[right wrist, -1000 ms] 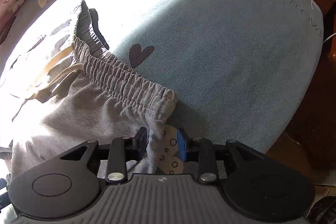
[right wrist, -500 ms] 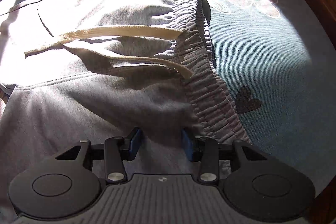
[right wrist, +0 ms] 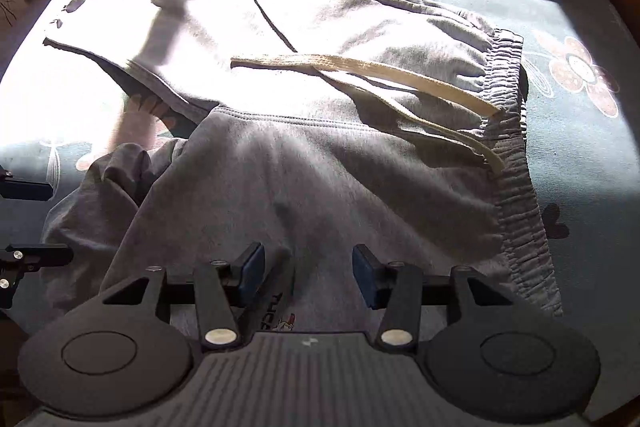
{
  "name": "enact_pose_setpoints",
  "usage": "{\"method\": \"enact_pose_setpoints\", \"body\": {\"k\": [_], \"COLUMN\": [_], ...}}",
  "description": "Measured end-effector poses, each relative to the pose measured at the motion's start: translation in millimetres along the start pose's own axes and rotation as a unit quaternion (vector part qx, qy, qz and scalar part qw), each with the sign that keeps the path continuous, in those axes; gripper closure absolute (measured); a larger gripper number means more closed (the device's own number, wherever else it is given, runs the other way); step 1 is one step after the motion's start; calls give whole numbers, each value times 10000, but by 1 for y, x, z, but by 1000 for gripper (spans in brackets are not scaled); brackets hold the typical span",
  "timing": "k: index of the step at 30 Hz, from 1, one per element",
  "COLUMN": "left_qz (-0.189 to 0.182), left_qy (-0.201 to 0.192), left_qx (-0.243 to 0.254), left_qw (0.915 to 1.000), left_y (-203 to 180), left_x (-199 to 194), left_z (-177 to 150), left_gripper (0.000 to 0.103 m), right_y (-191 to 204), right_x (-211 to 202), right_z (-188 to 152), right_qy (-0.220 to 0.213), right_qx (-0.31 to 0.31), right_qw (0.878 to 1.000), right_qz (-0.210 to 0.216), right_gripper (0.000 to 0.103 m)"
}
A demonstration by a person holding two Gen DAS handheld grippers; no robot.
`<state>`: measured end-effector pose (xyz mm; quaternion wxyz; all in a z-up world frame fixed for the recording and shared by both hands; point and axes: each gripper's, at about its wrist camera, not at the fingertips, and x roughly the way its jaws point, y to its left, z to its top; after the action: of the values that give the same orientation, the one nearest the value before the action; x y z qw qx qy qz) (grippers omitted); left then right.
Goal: Fold clothes
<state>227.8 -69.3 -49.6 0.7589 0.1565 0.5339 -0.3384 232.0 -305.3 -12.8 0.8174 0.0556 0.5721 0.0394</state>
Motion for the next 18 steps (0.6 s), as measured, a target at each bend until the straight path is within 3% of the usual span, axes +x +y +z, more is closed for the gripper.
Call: {"method": "enact_pose_setpoints", "body": {"k": [4,9,13,18], "left_qz": [-367,-817,-698,-95], "left_qy": [-48,133,-57,-242], "left_qx": [18,82,328,-43], "left_qw": [9993,9965,9970,9997], "left_y": [-14,-39,-48,-19], "left_x": [0,17,17,9], "left_z": [-5,-6,-8,-10], "left_gripper": [30,30,30,30], "right_y": [15,12,8,9], "right_x": [0,4,0,2], "right_z": [-5,-7,-6,-9], "right_qy": [84,222,156,175], "right_qx": [53,160,276,301], "right_qw": [9996,9996,9994,9993], "right_qz": [257,103,168,130], "right_gripper": [50,50,50,49]}}
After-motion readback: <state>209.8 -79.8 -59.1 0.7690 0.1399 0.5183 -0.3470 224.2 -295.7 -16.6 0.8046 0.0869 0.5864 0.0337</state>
